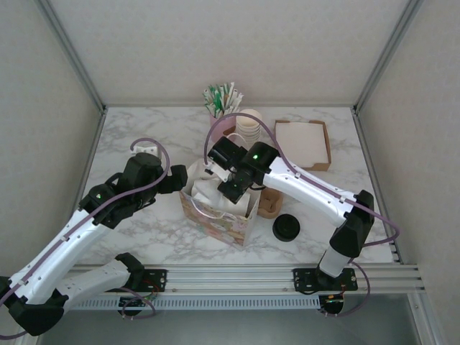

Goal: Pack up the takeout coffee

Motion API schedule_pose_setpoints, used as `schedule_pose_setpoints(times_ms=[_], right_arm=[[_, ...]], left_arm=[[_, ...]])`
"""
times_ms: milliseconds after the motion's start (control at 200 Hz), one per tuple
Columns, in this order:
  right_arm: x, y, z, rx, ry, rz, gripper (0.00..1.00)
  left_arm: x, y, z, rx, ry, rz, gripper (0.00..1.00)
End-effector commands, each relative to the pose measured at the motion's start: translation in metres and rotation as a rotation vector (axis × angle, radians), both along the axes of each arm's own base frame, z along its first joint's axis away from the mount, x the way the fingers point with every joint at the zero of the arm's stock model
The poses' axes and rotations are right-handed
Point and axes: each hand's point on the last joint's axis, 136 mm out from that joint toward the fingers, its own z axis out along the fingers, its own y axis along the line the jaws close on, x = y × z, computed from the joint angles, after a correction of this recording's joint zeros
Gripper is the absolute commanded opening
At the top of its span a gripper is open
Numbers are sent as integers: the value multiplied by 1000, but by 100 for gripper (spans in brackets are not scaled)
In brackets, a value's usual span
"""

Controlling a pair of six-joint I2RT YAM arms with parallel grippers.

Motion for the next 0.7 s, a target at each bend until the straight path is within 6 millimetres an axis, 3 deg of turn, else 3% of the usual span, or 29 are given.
schedule_pose_setpoints(times_ms=[0,95,175,275,400,516,696], right_arm=[[9,12,24,117,-47,-41,0],[15,17,29,151,-65,-70,4],[16,21,33,189,-67,-87,22],[16,24,43,236,-72,-98,33],[17,18,60,266,-111,-114,38],[14,12,85,320,-146,-119,49],[13,-3,118,378,-220,-135,52]], left_arm=[[-1,8,13,-12,-20,33,96],[-1,9,15,-18,-27,38,96],[-2,9,17,-26,-34,39,96],[-2,10,19,-25,-38,41,96],[-3,12,23,-22,-47,45,96],[-3,16,28,-13,-62,55,96],[-2,21,36,-3,-83,72,96]])
